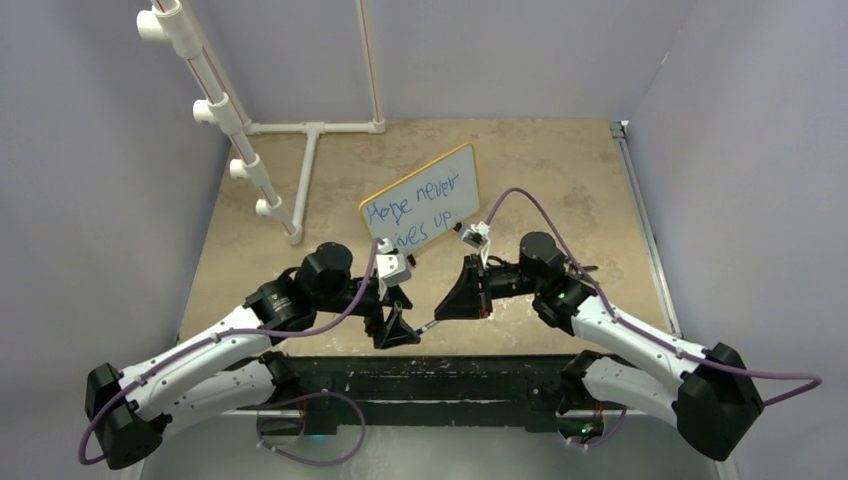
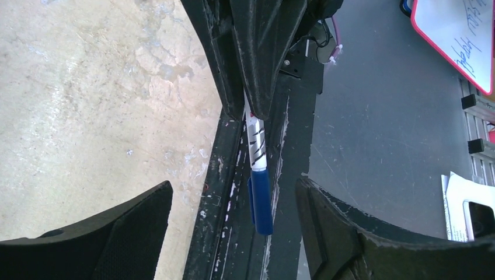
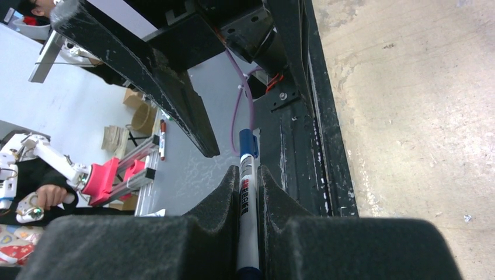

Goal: Write a sentence on the whiteboard
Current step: Close the pen cap.

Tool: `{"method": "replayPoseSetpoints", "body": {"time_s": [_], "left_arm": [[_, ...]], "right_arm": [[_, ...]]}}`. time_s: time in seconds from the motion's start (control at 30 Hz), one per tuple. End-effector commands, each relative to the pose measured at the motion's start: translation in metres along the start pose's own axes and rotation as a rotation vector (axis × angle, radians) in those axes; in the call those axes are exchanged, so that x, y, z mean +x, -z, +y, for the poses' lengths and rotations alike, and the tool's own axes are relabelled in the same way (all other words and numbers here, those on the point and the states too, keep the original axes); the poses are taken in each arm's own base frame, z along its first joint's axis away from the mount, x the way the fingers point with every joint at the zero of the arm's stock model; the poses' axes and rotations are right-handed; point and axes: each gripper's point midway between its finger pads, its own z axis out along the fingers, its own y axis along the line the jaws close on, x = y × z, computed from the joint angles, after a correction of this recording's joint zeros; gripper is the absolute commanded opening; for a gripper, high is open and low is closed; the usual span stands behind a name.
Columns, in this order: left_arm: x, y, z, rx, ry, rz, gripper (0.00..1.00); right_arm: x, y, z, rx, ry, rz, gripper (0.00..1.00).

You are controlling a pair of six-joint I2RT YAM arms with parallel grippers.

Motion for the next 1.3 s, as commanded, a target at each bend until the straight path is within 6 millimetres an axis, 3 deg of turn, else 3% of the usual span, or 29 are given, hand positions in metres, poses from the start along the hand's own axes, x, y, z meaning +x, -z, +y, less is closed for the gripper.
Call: {"method": "replayPoseSetpoints", "body": {"time_s": [0.0,0.13,0.33,0.4,0.5,0.53,0.77,0.87,1.07,1.27], "left_arm": [[-0.013,-0.001,-0.005,0.030,0.006,-0.017,0.75],[-0.007,-0.007,-0.007,0.068,0.016,0.015,0.70],[-0.007,-0.008,-0.010,0.087,0.013,0.017,0.44],[-0.006,-0.008,-0.011,0.092,0.012,0.018,0.32],[-0.007,-0.008,-0.014,0.115,0.006,0.018,0.04],[-0.006,-0.008,-0.014,0.118,0.004,0.018,0.00],[-0.018,-0.009,-0.007,0.067,-0.010,-0.038,0.00],[-0.026,-0.011,-0.008,0.077,-0.013,-0.092,0.00],[-0.033,-0.014,-0.002,0.055,-0.030,-0.126,0.00],[-0.038,-0.014,0.001,0.037,-0.046,-0.148,0.00]], "right_arm": [[-0.023,0.001,0.018,-0.024,0.092,-0.034,0.00],[-0.032,0.002,0.022,-0.015,0.121,-0.043,0.00],[-0.034,0.002,0.022,-0.009,0.133,-0.034,0.00],[-0.034,0.001,0.021,-0.006,0.132,-0.034,0.00],[-0.035,0.001,0.020,0.001,0.136,-0.035,0.00],[-0.035,0.001,0.019,0.007,0.134,-0.035,0.00],[-0.042,-0.004,0.003,0.070,0.134,-0.059,0.00],[-0.035,-0.011,-0.003,0.072,0.119,-0.043,0.00],[-0.016,-0.035,0.007,0.018,0.096,0.008,0.00],[0.000,-0.043,0.009,-0.031,0.048,0.016,0.00]]}}
